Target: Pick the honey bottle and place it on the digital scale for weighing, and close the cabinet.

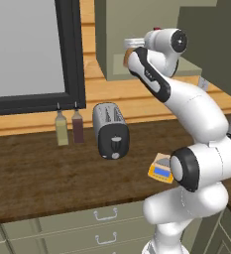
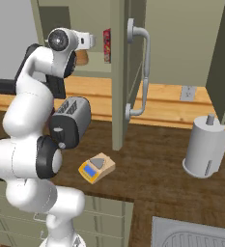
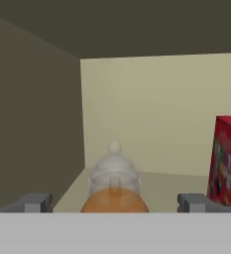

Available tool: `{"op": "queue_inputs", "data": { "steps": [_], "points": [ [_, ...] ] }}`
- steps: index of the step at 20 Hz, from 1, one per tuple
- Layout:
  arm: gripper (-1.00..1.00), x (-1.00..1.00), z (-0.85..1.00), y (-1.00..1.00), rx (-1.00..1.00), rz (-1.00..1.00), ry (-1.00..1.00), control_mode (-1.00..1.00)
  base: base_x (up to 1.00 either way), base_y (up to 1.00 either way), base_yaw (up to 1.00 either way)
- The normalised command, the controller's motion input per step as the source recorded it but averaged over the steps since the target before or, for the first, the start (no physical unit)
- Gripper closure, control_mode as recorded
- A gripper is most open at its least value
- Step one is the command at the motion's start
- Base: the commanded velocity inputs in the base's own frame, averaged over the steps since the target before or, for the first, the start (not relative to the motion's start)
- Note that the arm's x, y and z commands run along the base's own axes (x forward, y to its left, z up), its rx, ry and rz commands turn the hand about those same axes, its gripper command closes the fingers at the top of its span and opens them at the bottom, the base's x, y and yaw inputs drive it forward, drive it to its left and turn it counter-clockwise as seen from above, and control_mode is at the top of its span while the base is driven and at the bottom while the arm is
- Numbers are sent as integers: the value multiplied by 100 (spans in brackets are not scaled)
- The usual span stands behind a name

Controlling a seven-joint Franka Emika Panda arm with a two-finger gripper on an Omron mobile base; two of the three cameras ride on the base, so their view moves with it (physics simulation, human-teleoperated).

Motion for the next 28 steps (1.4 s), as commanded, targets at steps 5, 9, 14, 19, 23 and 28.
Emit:
{"op": "queue_inputs", "data": {
  "steps": [5,9,14,19,23,28],
  "points": [
    [-100,34,-24,0,0,3,0,-100,0,0,0],
    [-100,24,-19,0,0,1,0,-100,0,0,0],
    [-100,18,-2,0,0,0,0,-100,0,0,0],
    [-100,10,0,7,-1,0,1,-100,0,0,0],
    [-100,10,-1,24,-4,0,2,-100,0,0,0],
    [100,11,0,6,-1,0,0,-100,0,0,0]
  ]
}}
